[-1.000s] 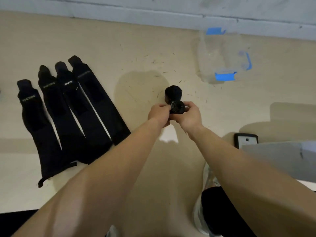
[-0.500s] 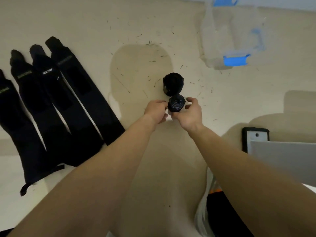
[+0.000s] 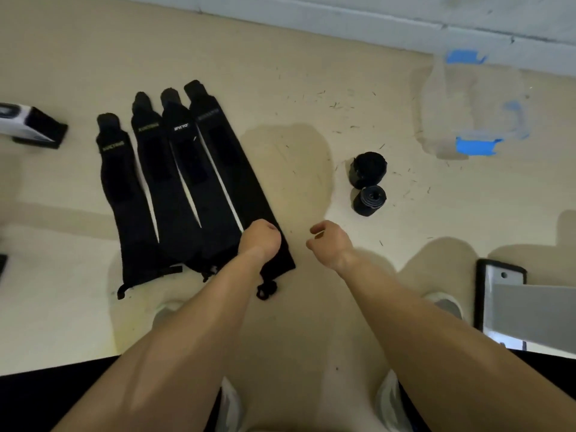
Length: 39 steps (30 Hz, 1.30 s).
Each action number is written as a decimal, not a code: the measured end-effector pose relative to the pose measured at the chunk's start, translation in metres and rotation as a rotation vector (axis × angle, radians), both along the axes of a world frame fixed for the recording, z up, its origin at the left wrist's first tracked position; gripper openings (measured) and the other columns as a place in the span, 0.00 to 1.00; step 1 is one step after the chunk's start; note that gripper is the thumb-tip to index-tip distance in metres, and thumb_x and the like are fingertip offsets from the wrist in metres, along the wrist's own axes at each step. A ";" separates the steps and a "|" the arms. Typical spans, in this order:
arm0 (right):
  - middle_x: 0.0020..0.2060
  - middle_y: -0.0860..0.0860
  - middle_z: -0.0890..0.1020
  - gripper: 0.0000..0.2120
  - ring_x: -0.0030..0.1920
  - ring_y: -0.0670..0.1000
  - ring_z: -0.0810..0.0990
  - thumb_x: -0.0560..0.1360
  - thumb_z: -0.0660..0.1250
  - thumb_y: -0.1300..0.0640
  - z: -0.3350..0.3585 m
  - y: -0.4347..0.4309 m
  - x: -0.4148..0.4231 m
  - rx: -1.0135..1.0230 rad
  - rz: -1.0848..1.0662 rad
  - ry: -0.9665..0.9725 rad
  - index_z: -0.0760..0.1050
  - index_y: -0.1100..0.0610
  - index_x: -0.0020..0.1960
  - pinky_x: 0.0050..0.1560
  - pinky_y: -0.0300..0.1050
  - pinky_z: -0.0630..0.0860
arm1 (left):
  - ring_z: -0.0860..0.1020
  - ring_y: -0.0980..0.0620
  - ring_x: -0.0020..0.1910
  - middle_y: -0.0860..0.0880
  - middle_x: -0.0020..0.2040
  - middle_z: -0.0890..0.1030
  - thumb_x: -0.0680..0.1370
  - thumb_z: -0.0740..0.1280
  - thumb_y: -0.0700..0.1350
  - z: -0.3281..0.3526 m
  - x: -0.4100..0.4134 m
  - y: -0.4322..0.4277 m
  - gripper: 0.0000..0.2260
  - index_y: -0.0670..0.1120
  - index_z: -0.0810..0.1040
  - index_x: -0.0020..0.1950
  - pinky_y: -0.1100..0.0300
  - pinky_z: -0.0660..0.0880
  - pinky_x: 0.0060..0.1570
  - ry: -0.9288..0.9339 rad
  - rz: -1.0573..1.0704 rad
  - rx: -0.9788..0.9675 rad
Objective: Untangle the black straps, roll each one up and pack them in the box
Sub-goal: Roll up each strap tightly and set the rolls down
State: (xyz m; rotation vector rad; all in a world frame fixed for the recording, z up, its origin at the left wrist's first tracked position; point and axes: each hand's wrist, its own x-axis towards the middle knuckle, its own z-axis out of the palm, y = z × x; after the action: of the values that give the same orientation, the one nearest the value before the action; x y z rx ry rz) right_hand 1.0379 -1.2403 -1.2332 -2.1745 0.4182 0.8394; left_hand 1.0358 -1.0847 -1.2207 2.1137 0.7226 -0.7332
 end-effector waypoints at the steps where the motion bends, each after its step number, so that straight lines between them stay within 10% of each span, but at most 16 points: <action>1: 0.65 0.55 0.78 0.19 0.64 0.56 0.77 0.78 0.67 0.60 -0.001 0.010 0.001 -0.009 0.030 -0.001 0.74 0.58 0.68 0.60 0.43 0.73 | 0.76 0.50 0.44 0.50 0.46 0.79 0.84 0.60 0.42 -0.004 -0.004 0.011 0.08 0.46 0.79 0.53 0.55 0.75 0.48 0.018 0.023 0.016; 8: 0.66 0.57 0.77 0.22 0.65 0.58 0.77 0.80 0.66 0.59 -0.024 0.065 0.004 -0.033 0.062 0.038 0.69 0.59 0.73 0.63 0.48 0.75 | 0.76 0.51 0.41 0.48 0.42 0.75 0.82 0.67 0.42 -0.030 -0.016 0.046 0.10 0.48 0.70 0.42 0.50 0.82 0.53 0.149 0.049 -0.011; 17: 0.43 0.51 0.79 0.08 0.46 0.52 0.79 0.78 0.70 0.55 -0.051 0.080 0.011 -0.095 0.028 0.058 0.75 0.59 0.50 0.42 0.44 0.75 | 0.83 0.45 0.46 0.42 0.51 0.82 0.80 0.71 0.44 -0.049 -0.002 0.052 0.12 0.42 0.78 0.61 0.54 0.84 0.41 0.227 0.076 -0.009; 22: 0.46 0.53 0.82 0.10 0.47 0.53 0.81 0.79 0.70 0.52 -0.045 0.071 0.014 0.015 0.025 0.111 0.79 0.58 0.55 0.41 0.43 0.76 | 0.83 0.43 0.50 0.41 0.54 0.81 0.78 0.72 0.42 -0.047 -0.001 0.054 0.15 0.42 0.77 0.63 0.49 0.85 0.48 0.260 0.204 -0.098; 39: 0.43 0.55 0.84 0.03 0.45 0.56 0.84 0.78 0.70 0.61 0.094 0.045 0.046 0.293 -0.064 -0.179 0.82 0.55 0.48 0.45 0.51 0.83 | 0.82 0.48 0.53 0.48 0.51 0.82 0.77 0.76 0.44 0.085 0.020 0.044 0.07 0.49 0.81 0.52 0.48 0.81 0.59 -0.230 0.343 -0.172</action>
State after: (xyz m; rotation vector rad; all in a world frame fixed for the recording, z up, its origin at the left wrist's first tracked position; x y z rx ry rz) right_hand 1.0843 -1.1953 -1.1393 -1.9338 0.2552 0.6216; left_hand 1.0556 -1.0409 -1.1359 1.8179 0.8342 -0.3464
